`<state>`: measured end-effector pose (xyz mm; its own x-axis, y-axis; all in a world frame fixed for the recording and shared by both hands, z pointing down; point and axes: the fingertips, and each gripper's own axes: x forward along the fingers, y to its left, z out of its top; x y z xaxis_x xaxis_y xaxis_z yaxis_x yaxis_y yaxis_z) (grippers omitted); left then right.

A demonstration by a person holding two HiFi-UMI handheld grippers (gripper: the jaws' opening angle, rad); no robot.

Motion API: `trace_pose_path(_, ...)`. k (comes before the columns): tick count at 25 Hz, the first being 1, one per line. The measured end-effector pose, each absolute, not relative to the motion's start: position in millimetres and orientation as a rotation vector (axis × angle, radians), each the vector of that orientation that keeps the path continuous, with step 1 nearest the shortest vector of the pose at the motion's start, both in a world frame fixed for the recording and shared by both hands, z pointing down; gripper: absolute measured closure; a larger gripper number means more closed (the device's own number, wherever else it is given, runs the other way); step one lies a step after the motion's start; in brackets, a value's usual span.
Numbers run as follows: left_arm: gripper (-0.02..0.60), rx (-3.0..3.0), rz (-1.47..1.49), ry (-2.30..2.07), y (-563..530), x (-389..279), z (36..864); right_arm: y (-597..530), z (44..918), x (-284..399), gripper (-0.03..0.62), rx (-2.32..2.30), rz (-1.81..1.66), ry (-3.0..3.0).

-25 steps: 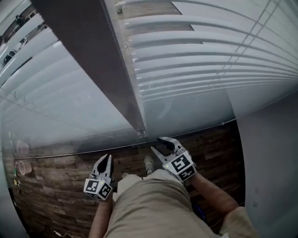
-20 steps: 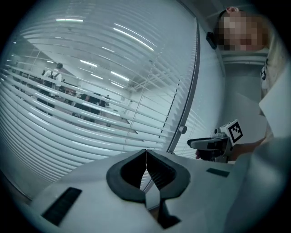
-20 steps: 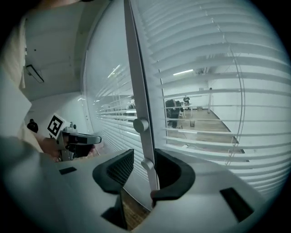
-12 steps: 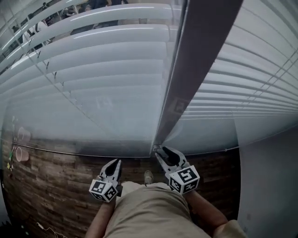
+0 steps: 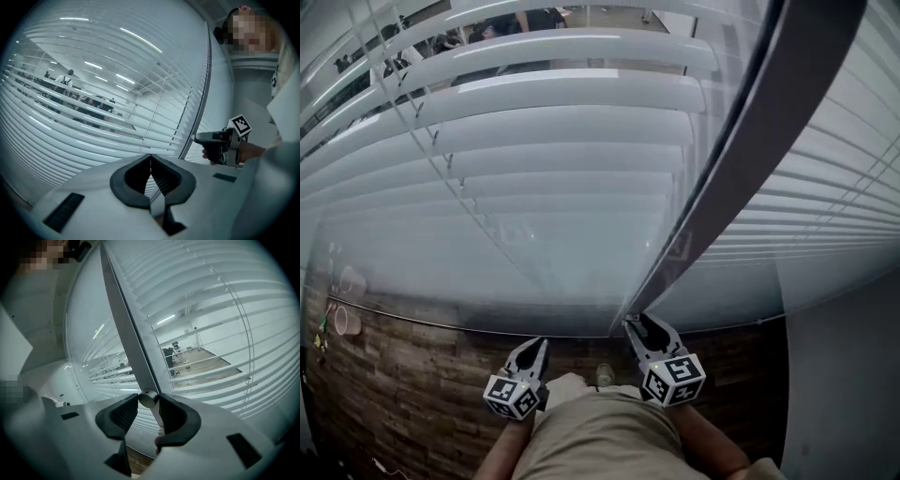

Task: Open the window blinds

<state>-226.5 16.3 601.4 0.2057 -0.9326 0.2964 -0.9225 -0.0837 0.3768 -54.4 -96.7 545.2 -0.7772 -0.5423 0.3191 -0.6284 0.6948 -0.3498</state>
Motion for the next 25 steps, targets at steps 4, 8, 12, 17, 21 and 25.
trace_pose_path(4, 0.569, 2.036, -0.014, -1.683, 14, -234, 609, -98, 554, -56, 0.448, 0.995, 0.657, -2.676)
trace_pose_path(8, 0.569, 2.069, -0.007, -1.643, 14, -250, 617, -96, 568, -55, 0.450, 1.052, 0.637, -2.629)
trace_pose_path(12, 0.569, 2.103, -0.002, -1.631, 16, -268, 609, -95, 568, -57, 0.450, 1.094, 0.645, -2.607)
trace_pose_path(17, 0.569, 2.151, 0.001, -1.601, 19, -282, 592, -83, 557, -49, 0.450, 1.183, 0.584, -2.593)
trace_pose_path(21, 0.571, 2.202, -0.013, -1.591, 28, -291, 561, -68, 523, -51, 0.450, 1.223, 0.548, -2.629)
trace_pose_path(25, 0.571, 2.201, -0.027, -1.578, 36, -292, 550, -63, 508, -51, 0.450, 1.246, 0.541, -2.636)
